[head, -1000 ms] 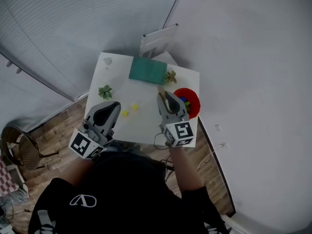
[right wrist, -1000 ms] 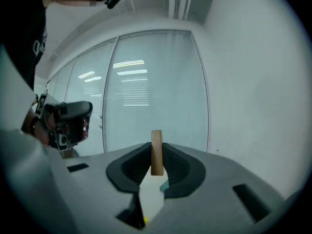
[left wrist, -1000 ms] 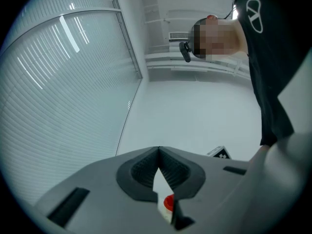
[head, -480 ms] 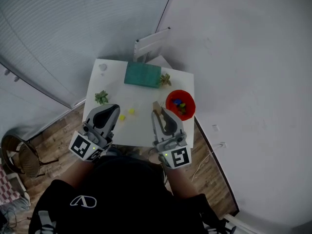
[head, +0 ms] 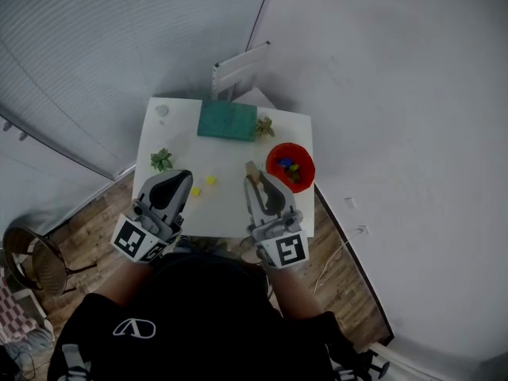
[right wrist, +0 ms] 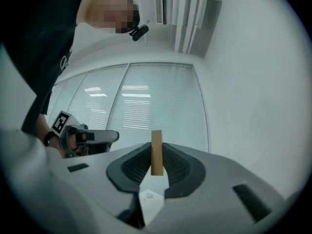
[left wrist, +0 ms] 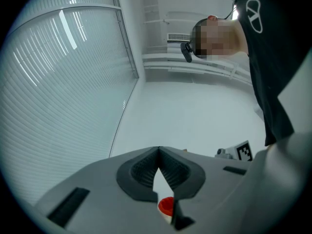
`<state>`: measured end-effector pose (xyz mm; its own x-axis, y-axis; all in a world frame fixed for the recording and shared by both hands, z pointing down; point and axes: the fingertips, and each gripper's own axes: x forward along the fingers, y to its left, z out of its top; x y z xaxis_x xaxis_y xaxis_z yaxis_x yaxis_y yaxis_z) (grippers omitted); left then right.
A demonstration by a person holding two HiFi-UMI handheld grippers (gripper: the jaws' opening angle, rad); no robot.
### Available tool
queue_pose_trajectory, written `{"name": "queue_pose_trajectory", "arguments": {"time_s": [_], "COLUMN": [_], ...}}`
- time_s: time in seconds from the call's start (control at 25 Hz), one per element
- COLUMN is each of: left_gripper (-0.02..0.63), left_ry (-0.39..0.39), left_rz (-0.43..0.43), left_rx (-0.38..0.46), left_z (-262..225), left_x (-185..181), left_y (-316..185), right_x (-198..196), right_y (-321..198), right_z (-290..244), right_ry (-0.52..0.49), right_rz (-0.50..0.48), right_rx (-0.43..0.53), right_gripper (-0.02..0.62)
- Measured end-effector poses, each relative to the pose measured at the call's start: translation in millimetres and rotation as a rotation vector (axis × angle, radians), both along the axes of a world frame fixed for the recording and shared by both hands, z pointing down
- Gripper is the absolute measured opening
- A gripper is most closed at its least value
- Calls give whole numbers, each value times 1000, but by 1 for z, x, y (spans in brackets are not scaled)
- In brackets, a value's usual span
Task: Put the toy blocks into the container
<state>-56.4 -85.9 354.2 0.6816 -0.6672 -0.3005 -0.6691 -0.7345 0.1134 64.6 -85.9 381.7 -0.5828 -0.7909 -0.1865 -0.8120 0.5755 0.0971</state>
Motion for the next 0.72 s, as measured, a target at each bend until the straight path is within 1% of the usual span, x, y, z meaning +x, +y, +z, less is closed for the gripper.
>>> {"name": "queue_pose_trajectory", "arguments": {"time_s": [0.16, 0.24, 0.36, 0.72], "left_gripper": [5, 5, 5, 5], "left_ry": [-3, -5, -8, -19], "left_rz": [0, 1, 0, -7], "left_rx": [0, -1, -4, -13], "left_z": [0, 0, 1, 4], "left_x": [2, 3, 3, 6], "left_y": [-3, -3, -3, -6], "right_x": [24, 39, 63, 152], "right_y": [-16, -21, -29, -48], "right_z": [2, 2, -1, -8], "right_ry": [0, 5, 12, 43], "right_rz": [48, 81, 132, 314], "right_rx": [4, -9, -3, 24], "right_gripper": [77, 77, 77, 77]}}
